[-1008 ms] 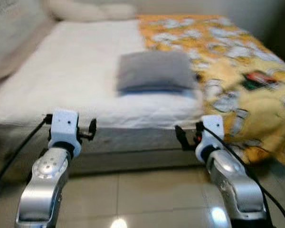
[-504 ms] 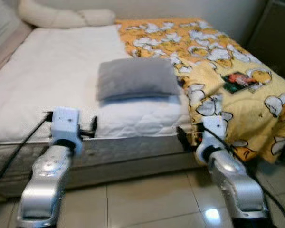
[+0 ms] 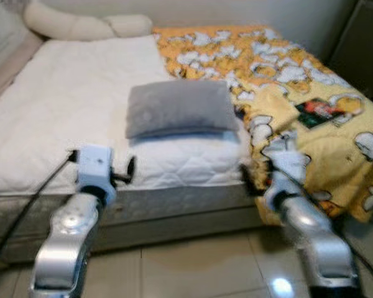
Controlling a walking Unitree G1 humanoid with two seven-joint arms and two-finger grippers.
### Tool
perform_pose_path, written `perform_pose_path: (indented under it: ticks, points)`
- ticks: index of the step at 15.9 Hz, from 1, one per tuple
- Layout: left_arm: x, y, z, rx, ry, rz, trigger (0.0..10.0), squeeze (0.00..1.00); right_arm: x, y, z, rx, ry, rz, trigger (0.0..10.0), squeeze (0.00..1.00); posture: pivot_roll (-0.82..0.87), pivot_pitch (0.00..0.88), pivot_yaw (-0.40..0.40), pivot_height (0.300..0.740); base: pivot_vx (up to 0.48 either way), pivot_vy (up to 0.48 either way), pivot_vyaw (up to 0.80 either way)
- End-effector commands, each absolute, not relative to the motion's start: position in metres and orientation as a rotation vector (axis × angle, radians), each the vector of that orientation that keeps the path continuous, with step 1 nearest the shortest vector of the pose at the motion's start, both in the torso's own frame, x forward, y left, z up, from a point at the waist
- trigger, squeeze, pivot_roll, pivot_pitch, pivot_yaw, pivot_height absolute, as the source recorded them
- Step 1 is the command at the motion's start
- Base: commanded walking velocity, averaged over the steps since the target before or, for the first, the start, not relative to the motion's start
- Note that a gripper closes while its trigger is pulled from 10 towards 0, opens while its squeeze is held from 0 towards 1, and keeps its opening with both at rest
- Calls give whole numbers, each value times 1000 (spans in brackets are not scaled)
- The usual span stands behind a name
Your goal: Clean up the room
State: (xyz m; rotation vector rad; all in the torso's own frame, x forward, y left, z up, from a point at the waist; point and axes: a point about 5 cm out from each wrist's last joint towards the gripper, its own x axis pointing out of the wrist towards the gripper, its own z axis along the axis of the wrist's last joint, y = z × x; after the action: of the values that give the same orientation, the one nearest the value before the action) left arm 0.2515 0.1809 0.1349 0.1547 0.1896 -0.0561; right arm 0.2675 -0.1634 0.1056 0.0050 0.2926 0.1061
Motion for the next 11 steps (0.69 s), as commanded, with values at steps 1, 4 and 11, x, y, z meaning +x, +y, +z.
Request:
perform_pose_path:
  ticks: [1, 4, 11]
  points:
    - [249, 193, 132, 155, 183, -11, 10000, 0, 273, -154, 118, 21, 223, 139, 10000, 0, -91, 0, -13, 740, 289, 0, 0]
    - [248, 198, 130, 149, 165, 14, 10000, 0, 272, -153, 120, 17, 201, 159, 10000, 0, -92, 0, -13, 740, 302, 0, 0]
    - [248, 196, 129, 159, 159, -1, 10000, 0, 272, -155, 117, 4, 201, 155, 10000, 0, -95, 0, -12, 740, 317, 0, 0]
